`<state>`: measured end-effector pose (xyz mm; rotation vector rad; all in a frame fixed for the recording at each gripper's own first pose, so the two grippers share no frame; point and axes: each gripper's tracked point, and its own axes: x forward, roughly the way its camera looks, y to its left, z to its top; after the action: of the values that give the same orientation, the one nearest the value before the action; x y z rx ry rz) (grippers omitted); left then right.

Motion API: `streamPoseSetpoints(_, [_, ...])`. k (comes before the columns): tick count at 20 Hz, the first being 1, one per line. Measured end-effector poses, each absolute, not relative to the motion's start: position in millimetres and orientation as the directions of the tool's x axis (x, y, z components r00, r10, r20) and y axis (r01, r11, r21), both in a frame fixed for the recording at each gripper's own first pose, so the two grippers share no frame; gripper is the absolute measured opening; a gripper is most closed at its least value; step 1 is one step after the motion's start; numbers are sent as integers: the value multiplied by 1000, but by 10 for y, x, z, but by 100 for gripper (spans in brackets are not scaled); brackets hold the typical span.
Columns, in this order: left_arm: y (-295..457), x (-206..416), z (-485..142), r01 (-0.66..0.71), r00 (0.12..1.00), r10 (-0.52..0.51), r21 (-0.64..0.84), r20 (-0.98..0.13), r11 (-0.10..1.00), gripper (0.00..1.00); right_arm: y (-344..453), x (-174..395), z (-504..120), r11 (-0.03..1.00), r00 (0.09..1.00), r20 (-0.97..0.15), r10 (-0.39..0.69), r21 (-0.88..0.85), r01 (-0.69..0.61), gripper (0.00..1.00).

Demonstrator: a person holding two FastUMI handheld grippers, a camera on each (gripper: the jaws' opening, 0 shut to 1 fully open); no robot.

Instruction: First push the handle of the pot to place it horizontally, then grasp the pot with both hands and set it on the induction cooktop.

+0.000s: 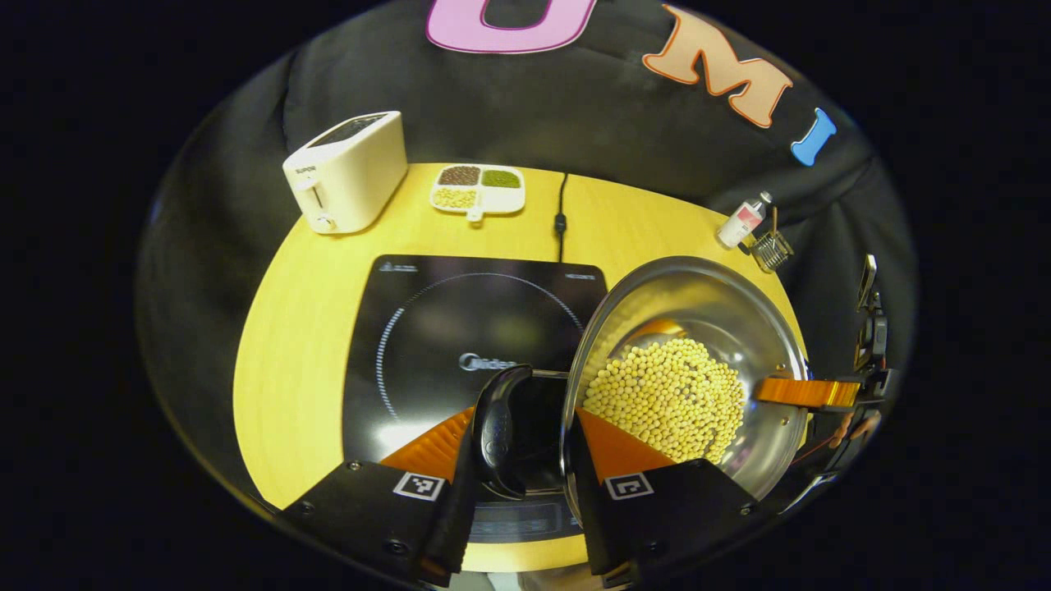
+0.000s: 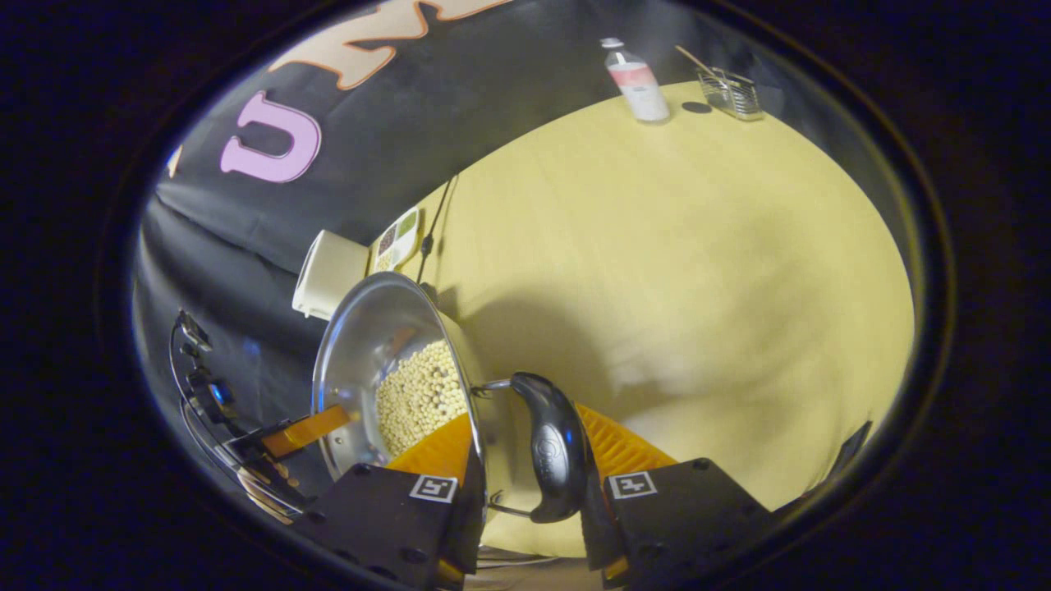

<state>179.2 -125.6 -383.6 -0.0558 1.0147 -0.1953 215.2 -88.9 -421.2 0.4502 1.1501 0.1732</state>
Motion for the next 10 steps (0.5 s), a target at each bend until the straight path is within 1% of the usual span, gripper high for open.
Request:
streamPoseSetpoints(4, [-1232, 1766, -3854, 123, 525, -188, -145, -830, 982, 57, -845, 2182, -4181, 905, 411, -840, 356, 420, 74, 52])
streamPoseSetpoints(5, [-1229, 1754, -3861, 117, 528, -186, -146, -828, 982, 57, -847, 2200, -4171, 906, 411, -839, 356, 417, 67, 46])
streamPoseSetpoints(10, [-1215, 1715, -3831, 90, 553, -160, -132, -818, 987, 56, -800, 2272, -4203, 908, 399, -840, 368, 418, 42, 45])
